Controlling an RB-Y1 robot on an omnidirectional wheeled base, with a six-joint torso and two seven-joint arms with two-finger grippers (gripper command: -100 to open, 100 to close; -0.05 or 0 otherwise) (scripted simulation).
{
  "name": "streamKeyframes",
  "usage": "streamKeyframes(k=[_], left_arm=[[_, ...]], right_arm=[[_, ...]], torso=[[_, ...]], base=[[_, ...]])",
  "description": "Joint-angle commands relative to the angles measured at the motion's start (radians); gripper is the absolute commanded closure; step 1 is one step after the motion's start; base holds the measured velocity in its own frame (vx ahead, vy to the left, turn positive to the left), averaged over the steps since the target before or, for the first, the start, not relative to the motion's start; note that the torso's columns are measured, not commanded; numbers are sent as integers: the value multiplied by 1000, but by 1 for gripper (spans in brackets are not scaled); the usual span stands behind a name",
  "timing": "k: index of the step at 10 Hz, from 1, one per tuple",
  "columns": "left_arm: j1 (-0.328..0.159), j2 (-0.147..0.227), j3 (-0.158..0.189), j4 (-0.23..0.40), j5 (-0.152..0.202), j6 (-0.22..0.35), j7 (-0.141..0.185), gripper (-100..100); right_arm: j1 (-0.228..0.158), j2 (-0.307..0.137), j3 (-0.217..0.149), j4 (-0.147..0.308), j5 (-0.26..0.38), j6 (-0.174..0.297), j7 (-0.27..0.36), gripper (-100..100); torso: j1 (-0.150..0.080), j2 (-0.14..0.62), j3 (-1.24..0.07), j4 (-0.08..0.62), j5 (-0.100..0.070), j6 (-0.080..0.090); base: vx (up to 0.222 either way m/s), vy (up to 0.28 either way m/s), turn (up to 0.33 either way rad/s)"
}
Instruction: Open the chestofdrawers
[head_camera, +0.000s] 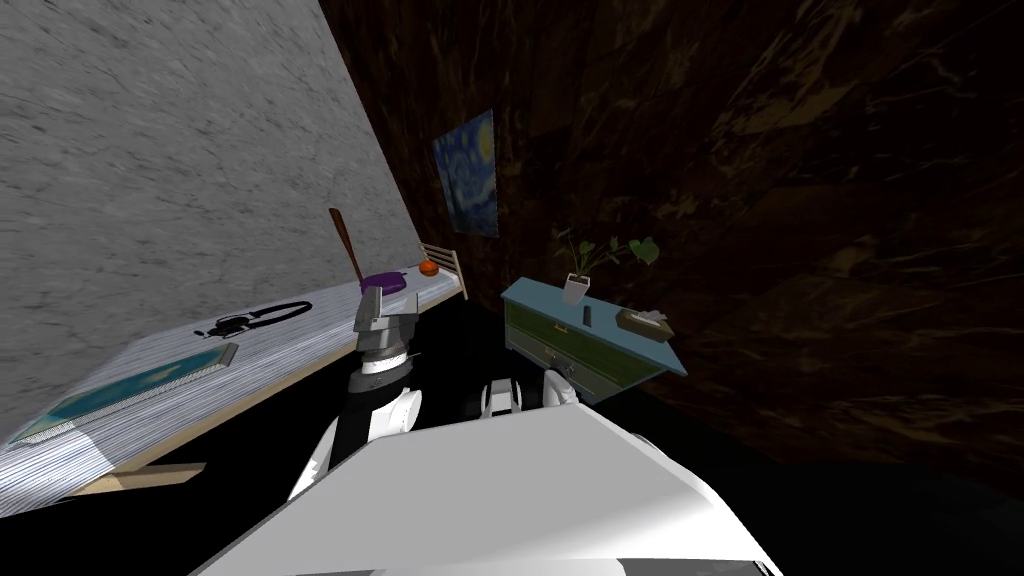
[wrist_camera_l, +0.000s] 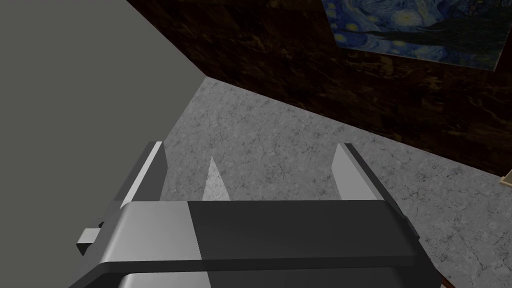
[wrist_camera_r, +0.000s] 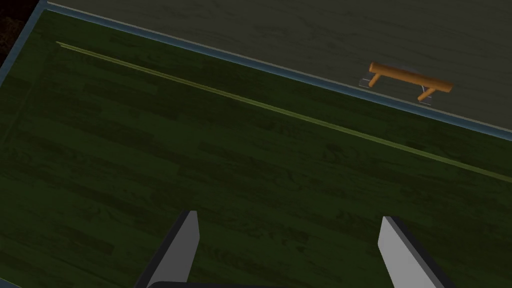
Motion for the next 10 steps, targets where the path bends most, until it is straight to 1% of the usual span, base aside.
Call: streamKeyframes(k=[1, 2, 3, 4, 5, 6, 7, 8, 9, 10], left_arm=[[0, 0, 0, 0, 0, 0, 0, 0], [0, 0, 0, 0, 0, 0, 0, 0], [0, 0, 0, 0, 0, 0, 0, 0], [0, 0, 0, 0, 0, 0, 0, 0], [0, 0, 0, 0, 0, 0, 0, 0], [0, 0, 0, 0, 0, 0, 0, 0], [0, 0, 0, 0, 0, 0, 0, 0], [0, 0, 0, 0, 0, 0, 0, 0], [0, 0, 0, 0, 0, 0, 0, 0], [0, 0, 0, 0, 0, 0, 0, 0]], right_arm=[[-14, -2, 33, 61, 44, 66, 13, -100], [-14, -2, 33, 61, 44, 86, 13, -100], [-28, -4, 61, 94, 83, 121, 19, -100], [-28, -4, 61, 116, 83, 140, 19, -100], [-28, -4, 61, 116, 83, 140, 19, -100], [-40, -6, 88, 155, 120, 187, 26, -100], [-40, -6, 88, 170, 120, 192, 26, -100], [-52, -8, 115, 221, 157, 230, 32, -100], [-52, -8, 115, 223, 157, 241, 32, -100], [-63, -9, 140, 245, 192, 283, 38, -100]], torso=[[-1, 1, 1, 0, 0, 0], [0, 1, 1, 0, 0, -1], [0, 1, 0, 0, 0, 0], [0, 0, 0, 0, 0, 0], [0, 0, 0, 0, 0, 0], [0, 1, 1, 0, 0, 0], [0, 0, 0, 0, 0, -1], [0, 0, 0, 0, 0, 0], [0, 0, 0, 0, 0, 0], [0, 1, 0, 0, 0, 0]], base=[[20, 13, 151], [22, 10, 72], [24, 12, 113], [25, 10, 76], [13, 5, -12], [21, 10, 126], [23, 8, 77], [28, 9, 119], [22, 7, 61], [24, 5, 114]])
